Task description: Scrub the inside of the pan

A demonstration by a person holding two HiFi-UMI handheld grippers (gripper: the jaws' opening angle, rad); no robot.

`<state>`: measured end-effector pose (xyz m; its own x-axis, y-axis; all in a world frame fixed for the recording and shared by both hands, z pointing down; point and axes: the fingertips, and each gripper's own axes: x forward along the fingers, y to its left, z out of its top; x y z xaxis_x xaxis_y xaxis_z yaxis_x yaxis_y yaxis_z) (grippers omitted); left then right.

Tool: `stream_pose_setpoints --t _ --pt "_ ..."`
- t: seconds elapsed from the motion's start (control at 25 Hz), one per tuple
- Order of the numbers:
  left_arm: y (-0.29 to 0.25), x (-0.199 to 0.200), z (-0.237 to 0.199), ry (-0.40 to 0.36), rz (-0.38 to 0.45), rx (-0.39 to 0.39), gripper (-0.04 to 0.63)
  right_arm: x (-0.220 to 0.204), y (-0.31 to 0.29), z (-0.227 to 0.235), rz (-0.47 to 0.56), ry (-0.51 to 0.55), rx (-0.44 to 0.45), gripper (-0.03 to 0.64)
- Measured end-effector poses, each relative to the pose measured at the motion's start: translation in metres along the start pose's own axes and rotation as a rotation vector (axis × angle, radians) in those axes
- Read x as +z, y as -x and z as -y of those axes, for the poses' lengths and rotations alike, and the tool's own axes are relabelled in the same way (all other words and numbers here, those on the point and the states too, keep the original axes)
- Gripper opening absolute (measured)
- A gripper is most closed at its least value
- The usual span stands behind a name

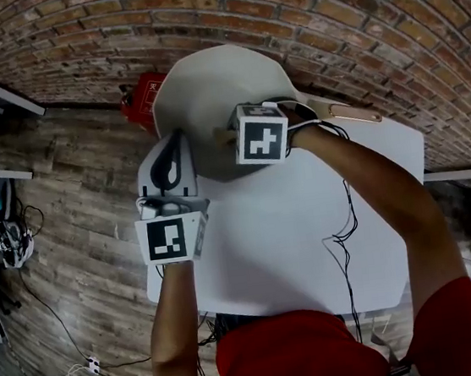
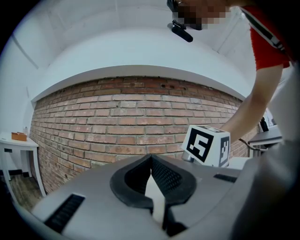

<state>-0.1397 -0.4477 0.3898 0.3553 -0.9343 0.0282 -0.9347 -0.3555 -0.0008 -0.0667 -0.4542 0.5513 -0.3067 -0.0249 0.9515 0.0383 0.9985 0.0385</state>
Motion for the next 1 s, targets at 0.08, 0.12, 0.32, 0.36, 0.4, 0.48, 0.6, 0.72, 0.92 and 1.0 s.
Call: stream_pose_setpoints --t 0.08,0.12,0.32,0.36,0.4,0.48,0.6,0.72,0.92,1.0 --pt "0.000 0.000 0.002 -0.002 0.004 -0.010 0.014 -0.007 -0.006 -0.007 -0.034 0.003 0.020 0.087" --pt "0.001 0.000 0.002 -0.003 0.005 -0.012 0.014 -0.011 -0.009 -0.008 -0.051 0.005 0.023 0.087" --pt "0.003 -0.003 -0.004 0.002 -0.015 0.009 0.014 -0.030 -0.018 0.005 -0.138 -0.007 -0.034 0.087" --pt "0.004 -0.002 -0.004 0.002 -0.013 0.006 0.014 -0.033 -0.018 0.010 -0.150 -0.017 -0.048 0.087" --pt "0.004 -0.002 -0.003 0.000 -0.010 0.001 0.014 -0.037 -0.018 0.015 -0.161 -0.028 -0.062 0.087" --pt "0.004 -0.003 -0.003 -0.001 -0.008 -0.004 0.014 -0.042 -0.017 0.027 -0.181 -0.046 -0.093 0.087" --pt "0.004 -0.004 -0.003 -0.003 -0.013 -0.002 0.014 -0.048 -0.016 0.046 -0.209 -0.064 -0.147 0.087" --pt "0.003 -0.008 -0.005 0.000 -0.022 0.010 0.014 -0.056 -0.014 0.063 -0.237 -0.076 -0.198 0.087" --pt "0.003 -0.007 -0.005 -0.010 -0.028 0.010 0.014 -0.061 -0.008 0.083 -0.231 -0.109 -0.269 0.087" --pt "0.004 -0.005 -0.005 -0.014 -0.028 0.009 0.014 -0.053 0.001 0.086 -0.184 -0.119 -0.313 0.087"
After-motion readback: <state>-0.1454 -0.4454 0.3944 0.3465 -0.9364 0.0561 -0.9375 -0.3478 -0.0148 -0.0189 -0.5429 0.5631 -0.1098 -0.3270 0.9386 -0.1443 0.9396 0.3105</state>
